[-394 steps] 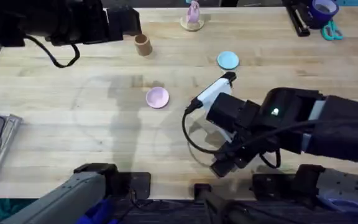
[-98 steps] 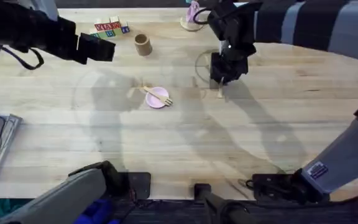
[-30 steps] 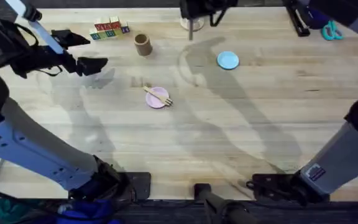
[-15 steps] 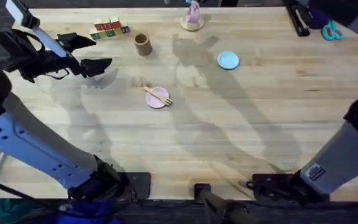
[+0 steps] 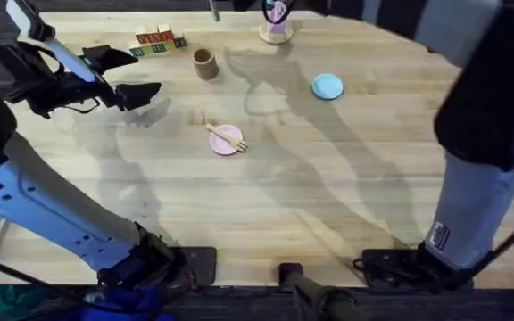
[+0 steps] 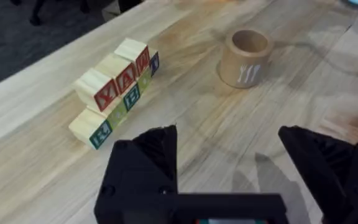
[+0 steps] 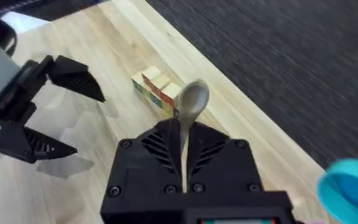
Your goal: Pick up a utensil and set it on the pink plate, then put the other utensil in the container.
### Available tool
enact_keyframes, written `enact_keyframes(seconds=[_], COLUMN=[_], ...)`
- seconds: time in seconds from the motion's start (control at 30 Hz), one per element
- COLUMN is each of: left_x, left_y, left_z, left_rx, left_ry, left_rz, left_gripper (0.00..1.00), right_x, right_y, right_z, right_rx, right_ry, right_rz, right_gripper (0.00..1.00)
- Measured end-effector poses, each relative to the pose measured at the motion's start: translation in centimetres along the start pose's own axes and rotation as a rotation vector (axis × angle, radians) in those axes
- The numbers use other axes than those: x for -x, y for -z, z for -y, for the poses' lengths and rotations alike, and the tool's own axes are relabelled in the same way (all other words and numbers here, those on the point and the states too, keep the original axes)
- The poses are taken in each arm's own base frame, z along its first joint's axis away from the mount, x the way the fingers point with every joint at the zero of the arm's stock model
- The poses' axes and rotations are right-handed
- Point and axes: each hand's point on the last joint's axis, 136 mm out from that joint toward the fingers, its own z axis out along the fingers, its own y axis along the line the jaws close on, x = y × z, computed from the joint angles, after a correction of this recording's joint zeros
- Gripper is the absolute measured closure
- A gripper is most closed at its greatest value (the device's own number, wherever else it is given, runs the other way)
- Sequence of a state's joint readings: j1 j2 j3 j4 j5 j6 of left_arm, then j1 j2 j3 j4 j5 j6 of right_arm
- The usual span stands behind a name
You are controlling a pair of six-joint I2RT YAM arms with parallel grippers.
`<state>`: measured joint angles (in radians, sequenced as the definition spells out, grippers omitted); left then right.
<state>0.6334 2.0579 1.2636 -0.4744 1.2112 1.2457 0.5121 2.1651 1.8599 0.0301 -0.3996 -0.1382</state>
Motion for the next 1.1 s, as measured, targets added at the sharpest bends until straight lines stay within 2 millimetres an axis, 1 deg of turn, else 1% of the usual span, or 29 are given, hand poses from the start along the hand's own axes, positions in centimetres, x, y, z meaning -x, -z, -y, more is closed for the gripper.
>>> enact_keyframes(seconds=[0.13,0.27,0.47,0.6,0.77,0.87,0.9,1.0,1.1], left_x=[0.6,0.9,1.2,1.2,0.6,0.1,0.2,0.3,0.3], left_y=[0.0,0.0,0.0,0.0,-0.4,-0.6,-0.6,-0.6,-0.6], left_z=[0.0,-0.1,-0.4,-0.5,-0.4,-0.3,-0.4,-0.3,-0.3], left_rx=[-0.006,-0.004,0.004,0.003,-0.016,-0.025,-0.026,-0.028,-0.029], left_ry=[-0.046,-0.083,-0.119,-0.123,-0.102,-0.083,-0.089,-0.091,-0.092], left_rz=[0.032,0.05,0.059,0.066,0.102,0.111,0.119,0.127,0.129], left_gripper=[0.01,0.01,0.01,0.01,0.01,0.01,0.01,0.01,0.011], right_x=[-0.8,-1.8,-2.0,-2.0,-3.8,-4.4,-4.4,-4.1,-4.3], right_y=[-1.4,-2.2,-2.6,-3.0,-3.8,-4.1,-4.2,-4.3,-4.3], right_z=[-0.5,-0.8,-0.9,-1.6,-2.2,-2.4,-2.4,-2.5,-2.4], right_rx=[0.068,0.12,0.149,0.199,0.249,0.263,0.27,0.295,0.321], right_ry=[0.035,0.044,0.056,0.076,0.098,0.133,0.169,0.209,0.242], right_rz=[0.043,0.057,0.081,0.118,0.11,0.111,0.136,0.184,0.226], right_gripper=[0.968,0.968,0.969,0.969,0.969,0.969,0.969,0.969,0.968])
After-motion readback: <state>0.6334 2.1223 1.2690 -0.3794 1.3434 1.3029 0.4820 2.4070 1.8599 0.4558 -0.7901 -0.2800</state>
